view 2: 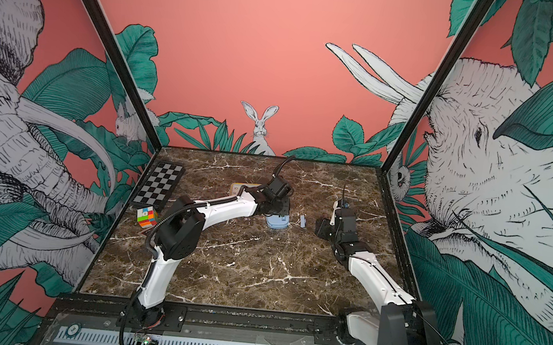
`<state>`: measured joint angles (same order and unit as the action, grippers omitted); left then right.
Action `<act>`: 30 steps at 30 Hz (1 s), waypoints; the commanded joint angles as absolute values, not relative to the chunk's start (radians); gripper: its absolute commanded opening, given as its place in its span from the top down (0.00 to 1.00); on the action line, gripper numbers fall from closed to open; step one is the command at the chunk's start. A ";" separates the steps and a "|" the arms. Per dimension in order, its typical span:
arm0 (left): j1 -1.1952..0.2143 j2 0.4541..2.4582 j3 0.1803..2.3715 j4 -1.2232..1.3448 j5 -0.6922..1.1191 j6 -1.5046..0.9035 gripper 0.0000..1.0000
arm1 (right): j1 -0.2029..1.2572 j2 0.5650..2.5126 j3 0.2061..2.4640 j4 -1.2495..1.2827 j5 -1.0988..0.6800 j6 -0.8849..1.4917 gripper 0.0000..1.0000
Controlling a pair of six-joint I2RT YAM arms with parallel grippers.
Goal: Insert the battery into the alarm
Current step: Install the battery in the alarm.
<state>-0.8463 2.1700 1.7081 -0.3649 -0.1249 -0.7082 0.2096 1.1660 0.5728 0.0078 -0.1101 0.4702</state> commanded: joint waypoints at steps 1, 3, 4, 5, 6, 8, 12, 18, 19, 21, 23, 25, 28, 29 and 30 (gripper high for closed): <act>-0.852 2.169 1.735 -0.383 -0.162 -0.748 0.84 | 0.213 1.151 0.559 0.003 -0.097 0.455 0.45; -0.855 2.178 1.744 -0.391 -0.174 -0.755 0.84 | 0.214 1.146 0.558 -0.001 -0.096 0.451 0.45; -0.857 2.185 1.750 -0.393 -0.176 -0.758 0.84 | 0.214 1.142 0.558 -0.002 -0.097 0.447 0.45; -0.859 2.190 1.756 -0.393 -0.176 -0.758 0.84 | 0.215 1.138 0.557 -0.003 -0.096 0.442 0.45; -0.865 2.193 1.764 -0.399 -0.186 -0.756 0.84 | 0.214 1.134 0.557 -0.007 -0.094 0.439 0.45; -0.873 2.197 1.777 -0.419 -0.211 -0.756 0.84 | 0.215 1.125 0.554 -0.013 -0.091 0.434 0.45; -0.885 2.202 1.790 -0.441 -0.240 -0.765 0.82 | 0.215 1.110 0.553 -0.020 -0.089 0.423 0.45; -0.903 2.219 1.834 -0.498 -0.278 -0.762 0.76 | 0.214 1.104 0.555 -0.026 -0.095 0.415 0.45; -0.905 2.221 1.839 -0.507 -0.279 -0.765 0.76 | 0.214 1.106 0.556 -0.026 -0.096 0.414 0.45; -0.909 2.227 1.853 -0.532 -0.288 -0.770 0.76 | 0.214 1.106 0.558 -0.032 -0.099 0.413 0.45; -0.910 2.234 1.860 -0.547 -0.292 -0.775 0.77 | 0.214 1.105 0.558 -0.032 -0.100 0.410 0.45; -0.910 2.239 1.871 -0.569 -0.303 -0.784 0.81 | 0.214 1.105 0.557 -0.031 -0.100 0.407 0.45; -0.910 2.235 1.867 -0.578 -0.321 -0.793 0.85 | 0.215 1.111 0.557 -0.028 -0.106 0.409 0.45; -0.910 2.229 1.859 -0.569 -0.324 -0.791 0.85 | 0.215 1.113 0.557 -0.024 -0.110 0.412 0.45; -0.912 2.214 1.843 -0.541 -0.324 -0.781 0.85 | 0.214 1.116 0.557 -0.013 -0.120 0.415 0.45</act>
